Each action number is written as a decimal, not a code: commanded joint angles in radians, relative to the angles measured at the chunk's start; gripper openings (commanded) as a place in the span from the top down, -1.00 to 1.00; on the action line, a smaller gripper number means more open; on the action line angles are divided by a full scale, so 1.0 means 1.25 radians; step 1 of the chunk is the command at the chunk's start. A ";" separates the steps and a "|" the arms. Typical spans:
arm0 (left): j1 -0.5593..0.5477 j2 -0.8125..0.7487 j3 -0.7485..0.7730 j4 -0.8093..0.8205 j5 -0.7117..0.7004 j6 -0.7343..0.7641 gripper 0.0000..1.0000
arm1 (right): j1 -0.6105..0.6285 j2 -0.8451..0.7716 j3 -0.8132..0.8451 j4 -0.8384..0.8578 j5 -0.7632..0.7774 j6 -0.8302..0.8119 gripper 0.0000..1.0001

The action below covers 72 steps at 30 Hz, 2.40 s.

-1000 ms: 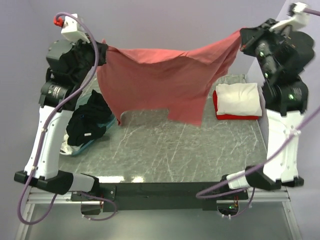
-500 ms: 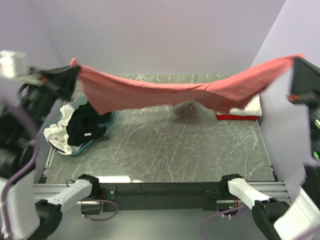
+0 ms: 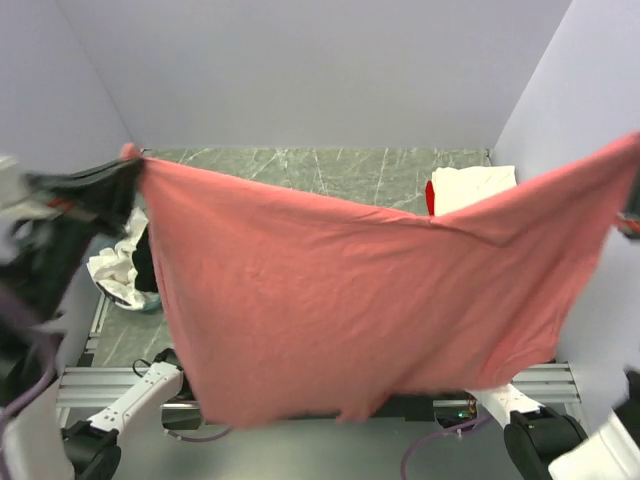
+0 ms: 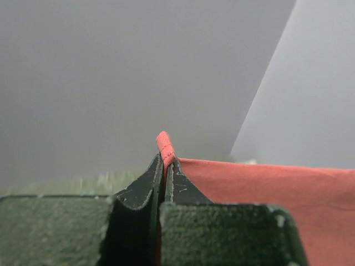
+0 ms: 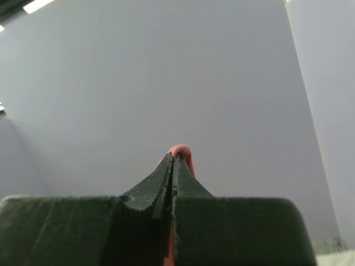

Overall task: Fold and stack the t-shirts
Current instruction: Flatten the tshirt out

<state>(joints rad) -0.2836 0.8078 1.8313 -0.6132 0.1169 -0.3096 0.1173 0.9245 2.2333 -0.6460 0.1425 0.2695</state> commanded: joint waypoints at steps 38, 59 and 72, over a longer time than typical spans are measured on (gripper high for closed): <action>-0.032 0.511 -0.463 0.331 -0.252 -0.160 -0.92 | -0.003 0.641 -0.447 0.224 -0.139 0.053 -0.75; -0.151 0.625 -0.667 0.549 0.000 -0.255 -0.87 | 0.001 0.581 -0.852 0.259 -0.200 0.099 -0.62; -0.134 0.835 -0.597 0.554 0.029 -0.253 -0.88 | 0.004 0.701 -0.777 0.178 -0.157 0.034 -0.62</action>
<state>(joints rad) -0.4633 1.8423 1.0573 0.0486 0.1158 -0.6224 0.1200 1.7794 1.1938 -0.3946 -0.0753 0.3534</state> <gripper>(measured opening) 0.938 0.811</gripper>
